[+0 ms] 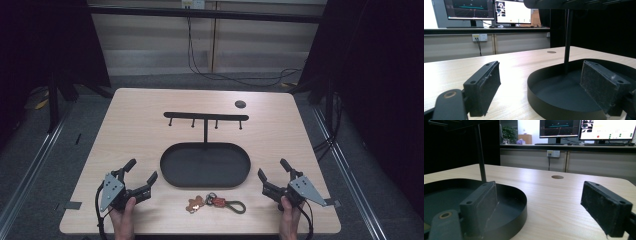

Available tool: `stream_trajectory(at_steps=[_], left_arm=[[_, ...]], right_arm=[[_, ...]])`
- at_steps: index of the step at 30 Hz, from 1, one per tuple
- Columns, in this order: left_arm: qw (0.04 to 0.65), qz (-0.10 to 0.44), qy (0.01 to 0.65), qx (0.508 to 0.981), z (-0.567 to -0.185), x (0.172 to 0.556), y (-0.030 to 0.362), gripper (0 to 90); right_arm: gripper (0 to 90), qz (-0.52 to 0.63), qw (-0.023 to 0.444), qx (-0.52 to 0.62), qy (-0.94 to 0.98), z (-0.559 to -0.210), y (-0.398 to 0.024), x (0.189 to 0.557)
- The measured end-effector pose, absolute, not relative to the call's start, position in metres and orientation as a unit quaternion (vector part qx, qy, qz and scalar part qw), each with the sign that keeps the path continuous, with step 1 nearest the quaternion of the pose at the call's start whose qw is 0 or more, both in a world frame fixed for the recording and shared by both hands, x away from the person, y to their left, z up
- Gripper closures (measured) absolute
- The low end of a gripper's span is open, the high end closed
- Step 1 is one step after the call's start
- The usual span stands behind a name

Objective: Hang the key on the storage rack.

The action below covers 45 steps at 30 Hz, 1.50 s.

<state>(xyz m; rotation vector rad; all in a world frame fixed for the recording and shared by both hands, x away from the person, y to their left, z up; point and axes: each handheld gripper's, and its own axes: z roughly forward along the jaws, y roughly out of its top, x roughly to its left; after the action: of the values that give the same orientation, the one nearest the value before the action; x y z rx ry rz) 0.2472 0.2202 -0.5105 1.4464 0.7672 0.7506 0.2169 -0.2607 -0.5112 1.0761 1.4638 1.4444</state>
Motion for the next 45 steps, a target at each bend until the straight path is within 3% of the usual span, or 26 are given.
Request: stream_trajectory(at_steps=[20, 27, 33, 35, 39, 45], left_arm=[[0.622, 0.325, 0.334, 0.629, -0.511, 0.247, 0.22, 16.0], [0.622, 0.323, 0.331, 0.632, -0.51, 0.247, 0.22, 16.0], [0.622, 0.323, 0.331, 0.632, -0.51, 0.247, 0.22, 16.0], [0.623, 0.322, 0.331, 0.631, -0.51, 0.247, 0.22, 16.0], [0.623, 0.322, 0.331, 0.631, -0.51, 0.247, 0.22, 16.0], [0.623, 0.322, 0.331, 0.631, -0.51, 0.247, 0.22, 16.0]], right_arm=[[18.1, 0.534, 0.397, 0.454, 0.592, -0.508, -0.261, 0.223], [31.0, 0.541, 0.326, 0.463, 0.621, -0.506, -0.259, 0.221], [37.1, 0.541, 0.303, 0.452, 0.642, -0.504, -0.255, 0.22], [43.9, 0.54, 0.285, 0.45, 0.652, -0.501, -0.254, 0.221], [48.6, 0.522, 0.257, 0.449, 0.678, -0.492, -0.25, 0.225], [45.3, 0.529, 0.26, 0.442, 0.676, -0.486, -0.242, 0.226]])
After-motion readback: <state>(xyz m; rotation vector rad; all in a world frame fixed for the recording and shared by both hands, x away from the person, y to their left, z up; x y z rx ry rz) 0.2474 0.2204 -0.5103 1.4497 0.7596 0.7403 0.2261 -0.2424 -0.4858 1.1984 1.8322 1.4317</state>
